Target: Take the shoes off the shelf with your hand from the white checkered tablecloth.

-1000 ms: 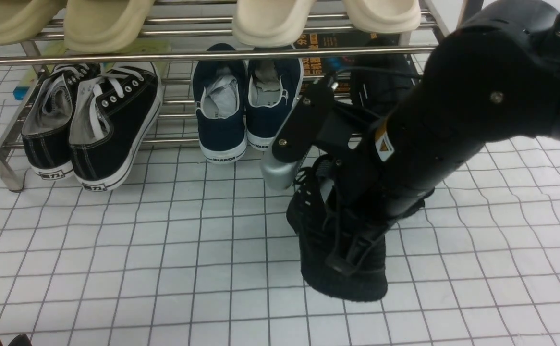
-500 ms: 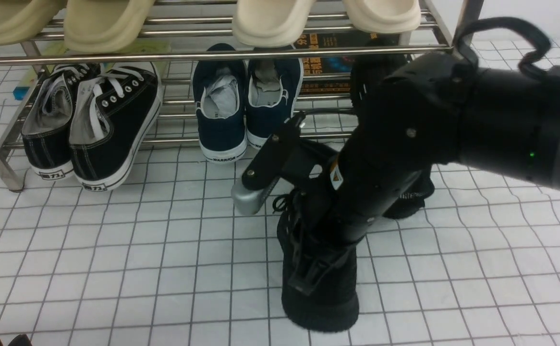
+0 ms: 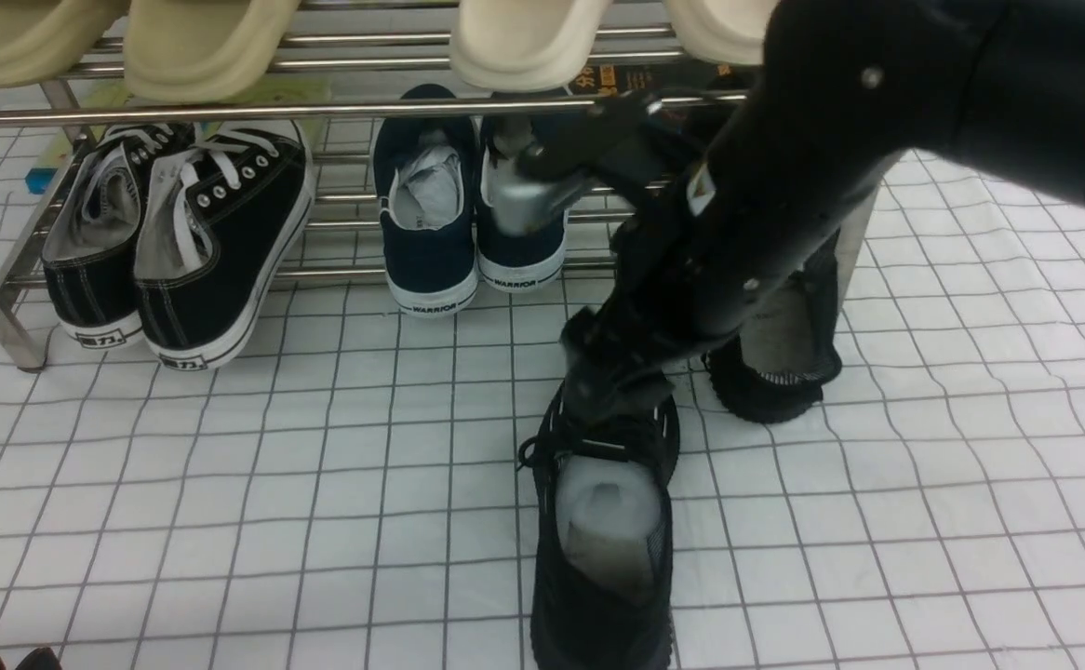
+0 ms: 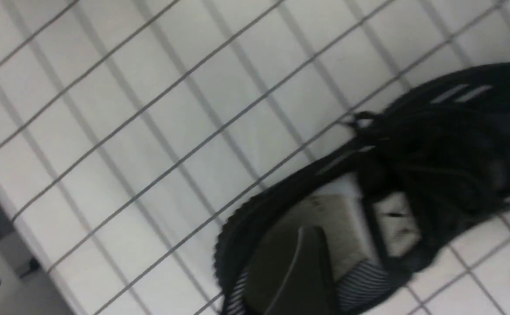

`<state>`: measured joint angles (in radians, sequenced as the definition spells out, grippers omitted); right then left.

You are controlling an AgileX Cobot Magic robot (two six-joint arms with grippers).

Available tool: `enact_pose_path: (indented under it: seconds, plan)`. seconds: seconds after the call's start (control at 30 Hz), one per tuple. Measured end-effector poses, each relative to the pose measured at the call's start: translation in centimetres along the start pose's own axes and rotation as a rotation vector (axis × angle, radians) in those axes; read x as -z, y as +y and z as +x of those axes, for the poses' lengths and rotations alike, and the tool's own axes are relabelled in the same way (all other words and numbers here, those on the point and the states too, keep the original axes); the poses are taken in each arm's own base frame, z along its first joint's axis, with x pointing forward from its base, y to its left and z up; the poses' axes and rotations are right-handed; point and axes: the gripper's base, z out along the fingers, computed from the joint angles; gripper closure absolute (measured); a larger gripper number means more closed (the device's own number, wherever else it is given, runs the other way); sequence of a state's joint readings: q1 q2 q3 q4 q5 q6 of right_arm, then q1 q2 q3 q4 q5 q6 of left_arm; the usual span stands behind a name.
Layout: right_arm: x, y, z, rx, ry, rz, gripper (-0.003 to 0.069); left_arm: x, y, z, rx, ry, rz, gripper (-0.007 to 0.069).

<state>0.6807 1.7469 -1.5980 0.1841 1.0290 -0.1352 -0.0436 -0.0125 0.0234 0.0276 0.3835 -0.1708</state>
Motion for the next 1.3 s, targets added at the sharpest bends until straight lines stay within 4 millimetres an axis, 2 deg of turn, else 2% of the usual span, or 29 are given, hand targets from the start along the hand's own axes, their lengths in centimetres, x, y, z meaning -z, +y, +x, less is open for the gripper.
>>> enact_pose_path:
  seconds: [0.13, 0.17, 0.23, 0.37, 0.53, 0.67, 0.8, 0.97, 1.0, 1.1, 1.2, 1.3]
  plan:
    - [-0.1, -4.9, -0.1, -0.261, -0.046, 0.099, 0.0084, 0.0, 0.0, 0.0, 0.000, 0.000, 0.000, 0.0385]
    - [-0.2, -5.1, -0.1, -0.270, -0.048, 0.101, 0.0084, 0.0, 0.0, 0.0, 0.000, 0.000, 0.000, 0.0385]
    - [-1.2, -7.1, -0.1, -0.337, -0.050, 0.133, 0.0084, 0.0, 0.0, 0.0, 0.000, 0.000, 0.000, 0.0385]
    - [-3.0, -8.3, 0.0, -0.358, -0.042, 0.152, 0.0084, 0.0, 0.0, 0.0, 0.000, 0.000, 0.000, 0.0385]
    - [-6.3, -9.6, 0.2, -0.350, -0.005, 0.202, 0.0084, 0.0, 0.0, 0.0, 0.000, 0.000, 0.000, 0.0385]
    - [-7.8, -10.3, 0.4, -0.333, 0.007, 0.233, 0.0085, 0.0, 0.0, 0.0, 0.000, 0.000, 0.000, 0.0385]
    - [-8.9, -10.6, 0.6, -0.325, 0.016, 0.244, 0.0125, 0.0, 0.0, 0.0, 0.000, 0.000, 0.000, 0.0385]
    - [-9.1, -10.8, 0.6, -0.306, 0.017, 0.257, 0.0399, 0.0, 0.0, 0.0, 0.000, 0.000, 0.000, 0.0385]
    - [-9.1, -10.9, 0.6, -0.300, 0.021, 0.264, 0.0490, 0.0, 0.0, 0.0, 0.000, 0.000, 0.000, 0.0385]
    - [-8.4, -10.8, 0.7, -0.295, 0.037, 0.269, 0.0638, 0.0, 0.0, 0.0, 0.000, 0.000, 0.000, 0.0385]
    - [-7.3, -10.5, 0.8, -0.298, 0.051, 0.269, 0.0655, 0.0, 0.0, 0.0, 0.000, 0.000, 0.000, 0.0385]
    - [-4.5, -9.6, 1.2, -0.301, 0.080, 0.257, 0.0655, 0.0, 0.0, 0.0, 0.000, 0.000, 0.000, 0.0385]
